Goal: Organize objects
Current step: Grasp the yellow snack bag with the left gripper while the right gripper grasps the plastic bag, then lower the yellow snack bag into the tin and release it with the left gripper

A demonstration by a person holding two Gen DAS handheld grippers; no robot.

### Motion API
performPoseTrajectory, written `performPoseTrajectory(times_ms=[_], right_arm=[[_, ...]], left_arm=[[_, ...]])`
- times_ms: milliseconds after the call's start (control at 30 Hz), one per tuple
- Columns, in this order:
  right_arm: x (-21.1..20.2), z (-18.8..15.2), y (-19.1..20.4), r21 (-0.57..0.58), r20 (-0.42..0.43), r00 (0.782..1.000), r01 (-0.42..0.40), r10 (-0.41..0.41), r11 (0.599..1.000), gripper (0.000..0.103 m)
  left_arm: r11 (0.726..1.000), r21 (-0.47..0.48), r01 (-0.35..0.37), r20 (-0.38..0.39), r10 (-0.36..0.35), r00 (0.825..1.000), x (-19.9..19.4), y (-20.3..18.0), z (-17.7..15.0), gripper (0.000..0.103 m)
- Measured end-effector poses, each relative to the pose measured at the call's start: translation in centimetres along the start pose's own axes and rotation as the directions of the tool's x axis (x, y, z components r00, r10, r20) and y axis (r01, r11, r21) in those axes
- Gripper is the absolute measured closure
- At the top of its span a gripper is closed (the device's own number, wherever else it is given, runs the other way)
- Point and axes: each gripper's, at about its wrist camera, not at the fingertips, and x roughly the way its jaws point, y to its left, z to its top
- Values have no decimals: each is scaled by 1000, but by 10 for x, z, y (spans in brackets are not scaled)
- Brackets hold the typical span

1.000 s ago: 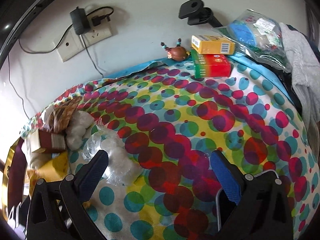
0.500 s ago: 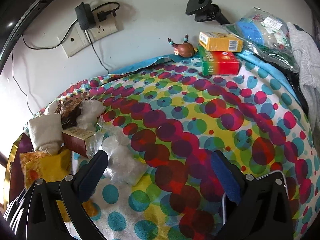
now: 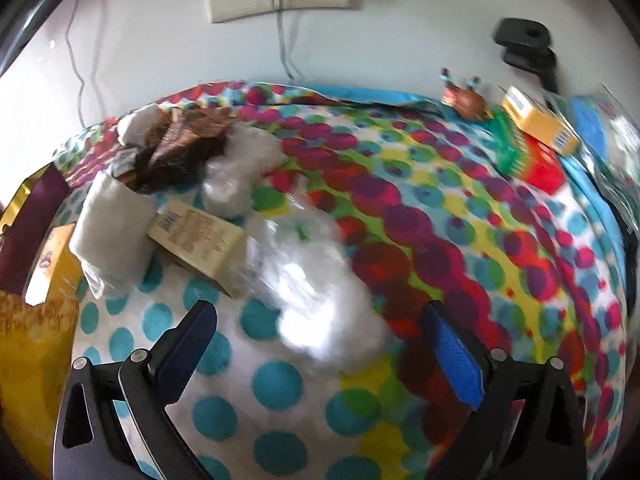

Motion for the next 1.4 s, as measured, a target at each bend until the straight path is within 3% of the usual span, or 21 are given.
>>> performPoseTrajectory(times_ms=[67,133,233,400,667,833,1033,1233,1400], right_arm=[[5,4,5,-35,-8,1000,27,-28,999,11],[4,4,7,-48,9,1000,22,-21,999,33],[2,4,9,-62,25,1000,10,-9,998,54],[0,3,9,-58,33,999,-14,16,998,66],[-6,1,8,-60,62,993,-99,103,993,70],[-22,-6,25,-147,140,986,-68,89,987,70],[-13,-5,21,-130,94,990,-90,103,987,70],[-9,-5,16,-108,76,991,-106,114,988,70],[-11,-6,21,-132,86,991,-92,104,987,70]], left_arm=[[1000,-3,2,-7,-2,1000,1,1,-2,93],[1000,-18,9,-16,-10,1000,4,3,-3,93],[999,-33,10,-20,-11,1000,8,5,-5,93],[999,-45,12,-30,-13,999,13,6,-6,93],[999,-48,6,-13,-6,1000,9,5,-1,93],[998,-54,-21,22,22,1000,-1,14,12,93],[991,-92,-95,82,103,991,-17,47,43,93],[960,-162,-227,116,247,962,-35,111,76,93],[924,-210,-320,101,346,933,-34,158,86,93]])
